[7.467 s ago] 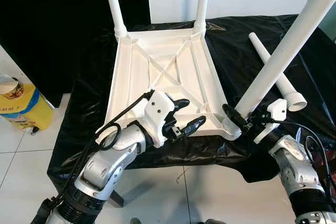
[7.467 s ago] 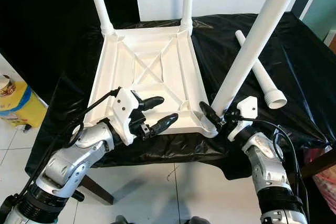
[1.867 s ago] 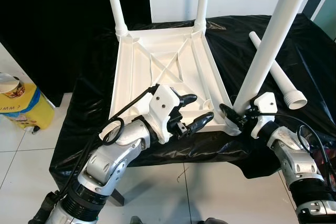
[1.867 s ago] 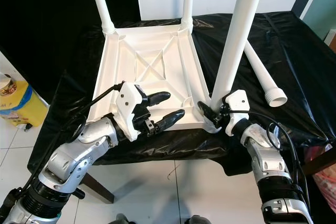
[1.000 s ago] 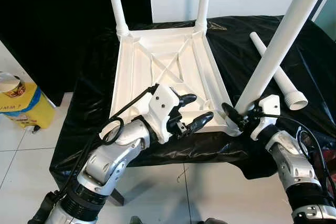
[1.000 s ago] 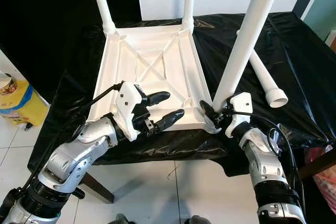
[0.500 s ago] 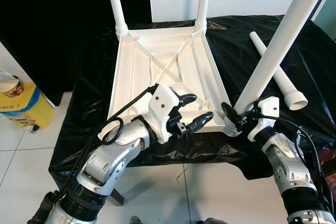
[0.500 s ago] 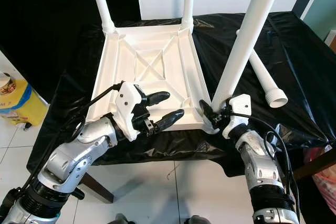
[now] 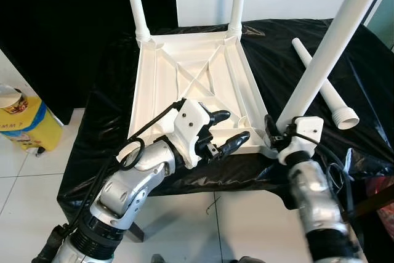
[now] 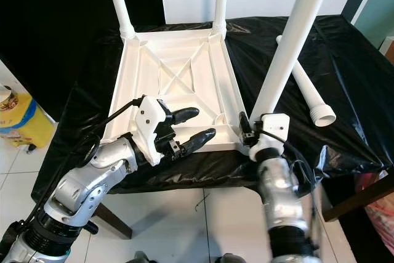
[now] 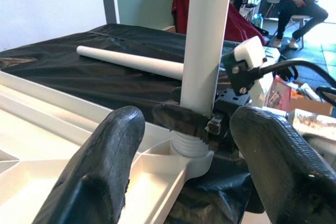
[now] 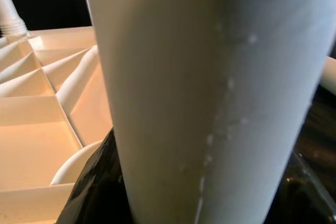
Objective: Building children table
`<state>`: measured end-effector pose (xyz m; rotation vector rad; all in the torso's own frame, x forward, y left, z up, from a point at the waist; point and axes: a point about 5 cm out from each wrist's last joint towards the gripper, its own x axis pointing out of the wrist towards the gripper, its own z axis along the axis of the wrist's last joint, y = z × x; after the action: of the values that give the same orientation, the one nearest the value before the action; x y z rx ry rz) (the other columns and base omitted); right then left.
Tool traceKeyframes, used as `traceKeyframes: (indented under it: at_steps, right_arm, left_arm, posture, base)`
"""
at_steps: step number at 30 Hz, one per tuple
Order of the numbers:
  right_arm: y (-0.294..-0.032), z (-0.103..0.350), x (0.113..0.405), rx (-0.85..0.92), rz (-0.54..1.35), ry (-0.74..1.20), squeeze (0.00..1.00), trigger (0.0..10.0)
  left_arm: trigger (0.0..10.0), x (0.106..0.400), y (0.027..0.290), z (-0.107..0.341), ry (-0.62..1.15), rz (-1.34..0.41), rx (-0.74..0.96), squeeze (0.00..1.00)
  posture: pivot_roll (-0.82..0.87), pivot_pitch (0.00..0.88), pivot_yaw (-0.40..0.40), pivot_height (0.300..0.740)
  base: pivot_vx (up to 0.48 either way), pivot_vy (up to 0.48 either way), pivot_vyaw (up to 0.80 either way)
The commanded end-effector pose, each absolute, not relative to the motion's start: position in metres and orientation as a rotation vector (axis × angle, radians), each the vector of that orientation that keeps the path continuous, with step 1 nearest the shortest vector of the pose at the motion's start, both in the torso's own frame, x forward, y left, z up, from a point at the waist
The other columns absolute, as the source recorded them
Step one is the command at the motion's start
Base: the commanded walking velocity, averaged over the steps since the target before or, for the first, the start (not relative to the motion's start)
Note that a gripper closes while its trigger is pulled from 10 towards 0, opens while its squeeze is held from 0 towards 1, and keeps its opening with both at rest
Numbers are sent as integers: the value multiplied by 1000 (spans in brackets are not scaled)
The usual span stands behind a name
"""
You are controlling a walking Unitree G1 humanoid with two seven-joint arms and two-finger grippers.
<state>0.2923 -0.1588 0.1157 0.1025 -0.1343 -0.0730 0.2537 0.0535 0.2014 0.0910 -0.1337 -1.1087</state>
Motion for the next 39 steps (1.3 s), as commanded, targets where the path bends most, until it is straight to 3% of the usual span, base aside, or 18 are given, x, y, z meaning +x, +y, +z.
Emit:
traceKeyframes:
  at_steps: [1, 13, 14, 15, 16, 29, 30, 34, 39]
  right_arm:
    - [-154, 90, 285, 193, -137, -3, 0, 10000]
    - [-144, 97, 280, 208, -133, -54, 0, 10000]
    - [-144, 99, 280, 207, -125, -64, 502, 10000]
    - [-144, 99, 280, 207, -125, -64, 502, 10000]
    - [-143, 102, 280, 204, -114, -78, 1000, 10000]
    - [-157, 114, 282, 159, 16, -129, 1000, 10000]
    - [-162, 115, 283, 145, 84, -127, 0, 10000]
    - [-182, 121, 289, 20, 290, -120, 0, 10000]
    - [-187, 125, 295, -41, 383, -112, 0, 10000]
  left_arm:
    - [10000, 249, 51, 202, -140, -1195, 105, 0]
    - [10000, 248, 53, 200, -134, -1197, 111, 0]
    - [10000, 248, 53, 200, -135, -1197, 112, 0]
    - [10000, 248, 53, 200, -135, -1197, 112, 0]
    - [10000, 249, 52, 200, -136, -1197, 113, 0]
    - [10000, 250, 52, 200, -139, -1196, 118, 0]
    - [10000, 251, 52, 200, -140, -1196, 119, 0]
    - [10000, 252, 51, 201, -142, -1199, 120, 0]
    - [10000, 252, 51, 201, -144, -1201, 119, 0]
  posture:
    - [-24, 63, 6, 740]
    - [-17, 47, 7, 740]
    - [-17, 45, 5, 740]
    - [-17, 45, 5, 740]
    - [-19, 40, 4, 740]
    - [-27, 29, 5, 740]
    - [-30, 31, 8, 740]
    - [-39, 35, 10, 740]
    - [-43, 38, 13, 740]
  base:
    - [0, 0, 0]
    - [0, 0, 0]
    - [0, 0, 0]
    - [0, 0, 0]
    - [0, 0, 0]
    - [0, 0, 0]
    - [0, 0, 0]
    - [0, 0, 0]
    - [0, 0, 0]
